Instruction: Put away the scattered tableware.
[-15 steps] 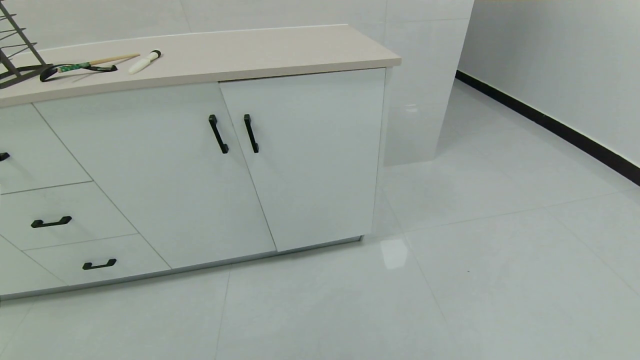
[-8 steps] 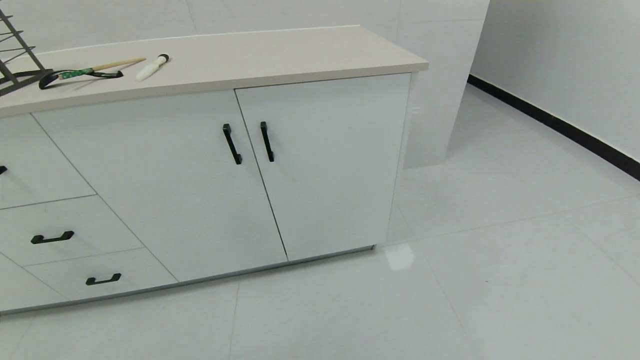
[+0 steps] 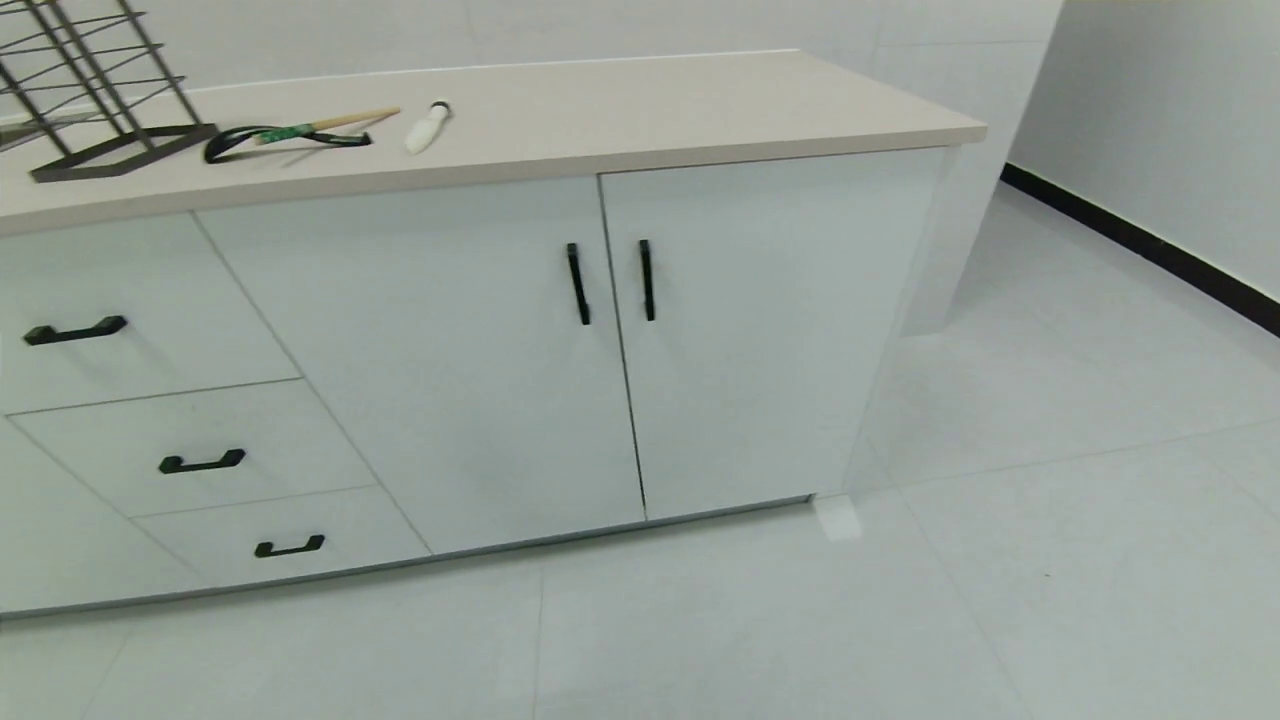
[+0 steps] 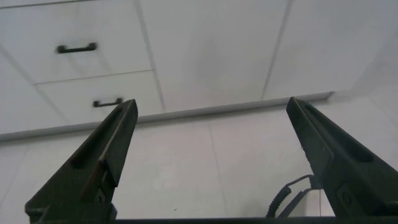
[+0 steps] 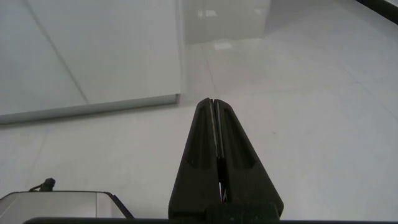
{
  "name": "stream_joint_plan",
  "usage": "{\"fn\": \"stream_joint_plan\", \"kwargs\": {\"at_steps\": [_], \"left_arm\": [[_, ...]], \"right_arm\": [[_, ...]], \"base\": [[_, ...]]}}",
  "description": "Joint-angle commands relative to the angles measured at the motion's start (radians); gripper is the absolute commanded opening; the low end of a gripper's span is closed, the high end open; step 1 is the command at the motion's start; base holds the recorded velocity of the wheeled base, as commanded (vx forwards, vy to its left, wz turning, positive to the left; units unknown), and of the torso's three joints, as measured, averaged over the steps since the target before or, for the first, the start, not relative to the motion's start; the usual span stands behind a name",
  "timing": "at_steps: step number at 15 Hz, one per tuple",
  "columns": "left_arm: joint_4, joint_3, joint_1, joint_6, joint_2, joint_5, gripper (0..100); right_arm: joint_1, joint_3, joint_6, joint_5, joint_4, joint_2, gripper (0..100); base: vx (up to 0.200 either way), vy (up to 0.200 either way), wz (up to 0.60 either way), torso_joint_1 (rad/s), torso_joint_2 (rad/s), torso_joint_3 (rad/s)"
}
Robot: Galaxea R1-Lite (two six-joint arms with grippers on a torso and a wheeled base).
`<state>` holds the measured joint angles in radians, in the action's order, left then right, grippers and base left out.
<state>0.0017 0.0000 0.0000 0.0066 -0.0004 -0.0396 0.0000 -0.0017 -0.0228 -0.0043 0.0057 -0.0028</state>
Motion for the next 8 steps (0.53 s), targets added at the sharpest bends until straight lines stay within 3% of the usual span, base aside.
{"fn": "stream_joint_plan", "kwargs": {"at_steps": [1,5,8], "left_arm": [[0.0,0.0,0.0,0.001,0.0,0.0,100],[0.0,0.0,0.0,-0.002,0.0,0.0,100],[0.0,0.0,0.0,-0.011,0.0,-0.002,100]], "right_arm": [[0.0,0.0,-0.002,0.0,0.0,0.004,0],[0.0,0.0,0.003,0.0,0.0,0.004,0],[0.0,0.0,0.006,0.0,0.0,0.003,0]], "base": [[0.0,0.0,0.6,0.007,0.0,0.002],[0.0,0.0,0.6,0.002,0.0,-0.001],[0.2,0.2,0.0,-0.001,0.0,0.002]]}}
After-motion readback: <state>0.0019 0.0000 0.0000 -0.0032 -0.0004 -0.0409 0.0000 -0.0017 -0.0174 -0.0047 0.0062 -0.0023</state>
